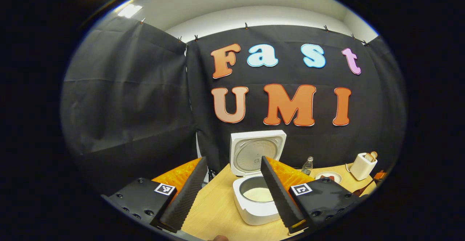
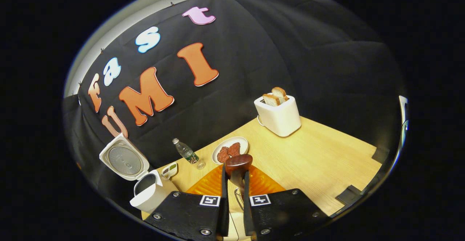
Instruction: Close the left gripper, press the button to open the rice cooker; take a wooden spoon from the chopstick holder with the right hand, scoop a spoonful of rice and pour it into the rice cooker, then put the wooden spoon back into the chopstick holder.
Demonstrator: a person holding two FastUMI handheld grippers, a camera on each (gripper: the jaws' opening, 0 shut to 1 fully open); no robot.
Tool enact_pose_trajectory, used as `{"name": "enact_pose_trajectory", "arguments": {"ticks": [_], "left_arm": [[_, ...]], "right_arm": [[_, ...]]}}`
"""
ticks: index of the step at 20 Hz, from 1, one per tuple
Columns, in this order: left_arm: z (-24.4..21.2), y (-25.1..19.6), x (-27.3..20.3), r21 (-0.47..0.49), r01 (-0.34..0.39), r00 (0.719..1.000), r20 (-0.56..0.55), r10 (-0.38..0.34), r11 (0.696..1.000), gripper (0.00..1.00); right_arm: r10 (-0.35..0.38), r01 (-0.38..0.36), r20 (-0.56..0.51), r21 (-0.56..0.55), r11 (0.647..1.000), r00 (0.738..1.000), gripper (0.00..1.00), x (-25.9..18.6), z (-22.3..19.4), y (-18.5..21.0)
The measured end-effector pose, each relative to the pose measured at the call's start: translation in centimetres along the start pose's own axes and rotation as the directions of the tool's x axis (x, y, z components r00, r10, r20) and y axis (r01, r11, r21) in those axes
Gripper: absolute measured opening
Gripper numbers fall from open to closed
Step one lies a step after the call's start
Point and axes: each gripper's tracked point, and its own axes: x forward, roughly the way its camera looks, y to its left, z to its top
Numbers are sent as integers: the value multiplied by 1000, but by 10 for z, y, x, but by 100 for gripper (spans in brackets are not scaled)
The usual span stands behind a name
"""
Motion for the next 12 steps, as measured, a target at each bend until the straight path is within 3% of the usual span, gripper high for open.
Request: {"name": "enact_pose_trajectory", "arguments": {"ticks": [4,7,12], "left_arm": [[-9,8,22,-13,65,998,-14,-66,998,99],[-18,20,36,-13,99,995,-29,-99,995,99],[-31,40,51,-5,142,989,-49,-142,990,99]], "right_arm": [[73,-72,25,-48,996,997,16,-37,-4,49],[126,-123,9,-135,983,992,16,-50,-31,83],[82,-88,-31,-348,934,996,16,-42,-85,93]]}}
